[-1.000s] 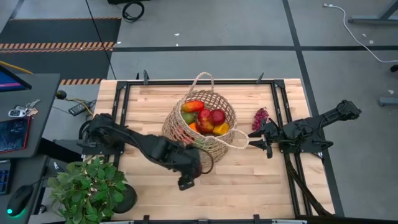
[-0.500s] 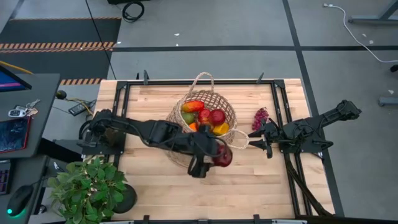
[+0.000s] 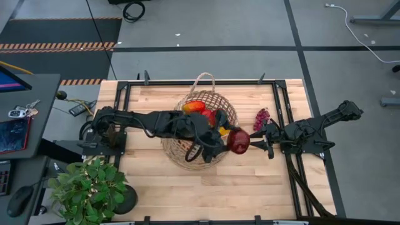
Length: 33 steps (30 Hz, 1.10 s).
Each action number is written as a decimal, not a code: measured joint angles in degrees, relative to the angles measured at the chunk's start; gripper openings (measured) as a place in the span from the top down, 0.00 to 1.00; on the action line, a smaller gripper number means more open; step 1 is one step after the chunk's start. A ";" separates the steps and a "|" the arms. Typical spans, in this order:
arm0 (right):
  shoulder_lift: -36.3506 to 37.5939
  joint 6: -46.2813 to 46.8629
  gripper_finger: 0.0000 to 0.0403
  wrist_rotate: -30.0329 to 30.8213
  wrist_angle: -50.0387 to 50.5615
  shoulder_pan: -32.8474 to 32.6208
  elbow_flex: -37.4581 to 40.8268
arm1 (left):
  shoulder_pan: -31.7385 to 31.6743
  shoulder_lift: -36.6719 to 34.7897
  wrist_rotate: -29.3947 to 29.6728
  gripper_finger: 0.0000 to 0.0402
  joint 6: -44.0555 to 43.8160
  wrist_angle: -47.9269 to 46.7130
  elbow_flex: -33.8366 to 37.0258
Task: Build produce basket
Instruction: Put the red apple into the basket
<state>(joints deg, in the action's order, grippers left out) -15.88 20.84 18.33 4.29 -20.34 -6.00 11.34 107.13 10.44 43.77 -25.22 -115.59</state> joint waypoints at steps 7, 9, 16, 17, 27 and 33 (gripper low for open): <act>-0.02 0.00 0.59 0.00 0.00 0.00 0.00 | -3.02 0.00 0.08 0.17 23.53 5.07 0.00; -0.02 0.00 0.59 0.00 0.00 -0.02 0.00 | -4.02 0.00 0.07 0.17 30.90 5.09 0.00; -0.02 0.00 0.59 -0.01 0.00 -0.01 0.00 | -7.25 0.00 0.08 0.17 60.30 5.08 0.00; -0.02 0.00 0.59 0.00 0.00 -0.01 0.00 | -7.56 0.00 0.07 0.17 64.92 5.08 0.00; -0.02 0.00 0.59 -0.02 0.00 -0.01 0.00 | -8.68 0.00 -0.03 0.17 84.26 5.01 0.02; -0.02 0.00 0.59 0.00 0.00 -0.02 0.00 | -8.75 0.00 -0.01 0.17 75.28 4.97 0.02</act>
<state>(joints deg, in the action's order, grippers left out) -15.90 20.84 18.33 4.29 -20.35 -6.00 2.59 107.13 10.44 119.04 -20.25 -115.57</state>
